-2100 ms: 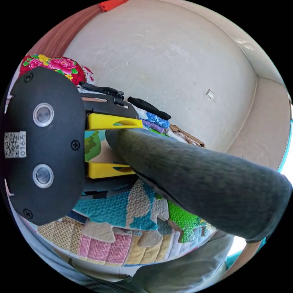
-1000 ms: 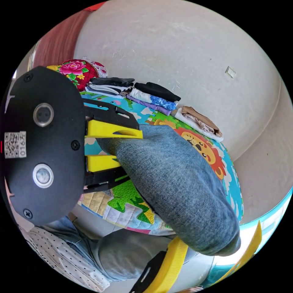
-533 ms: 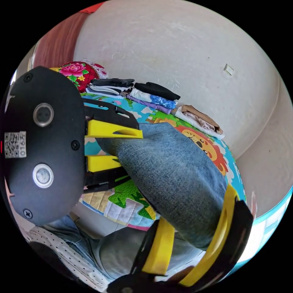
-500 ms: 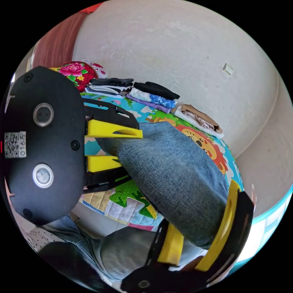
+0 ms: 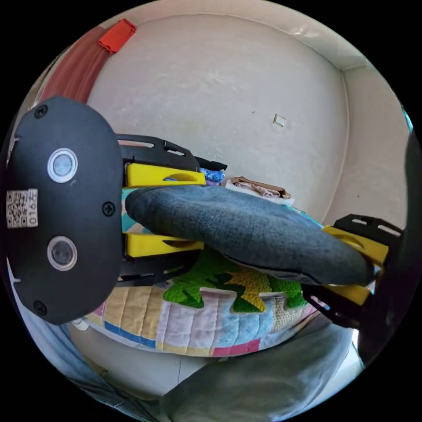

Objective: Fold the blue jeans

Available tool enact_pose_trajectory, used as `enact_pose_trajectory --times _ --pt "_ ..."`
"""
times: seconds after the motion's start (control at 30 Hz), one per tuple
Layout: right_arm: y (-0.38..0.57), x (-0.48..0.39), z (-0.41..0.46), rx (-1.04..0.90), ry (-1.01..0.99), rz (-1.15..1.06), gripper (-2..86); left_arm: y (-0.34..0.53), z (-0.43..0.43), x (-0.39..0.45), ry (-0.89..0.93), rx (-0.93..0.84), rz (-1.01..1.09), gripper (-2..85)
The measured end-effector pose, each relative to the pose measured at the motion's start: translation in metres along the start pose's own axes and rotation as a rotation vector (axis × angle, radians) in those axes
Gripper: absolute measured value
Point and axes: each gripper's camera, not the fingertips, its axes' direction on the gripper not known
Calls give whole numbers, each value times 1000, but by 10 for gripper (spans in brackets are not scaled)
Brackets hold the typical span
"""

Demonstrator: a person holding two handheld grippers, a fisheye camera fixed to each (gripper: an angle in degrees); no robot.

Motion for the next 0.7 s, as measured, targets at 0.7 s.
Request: enact_pose_trajectory --times 0.7 --pt "-32 2 25 140 94 -124 116 -88 34 -60 55 -18 310 76"
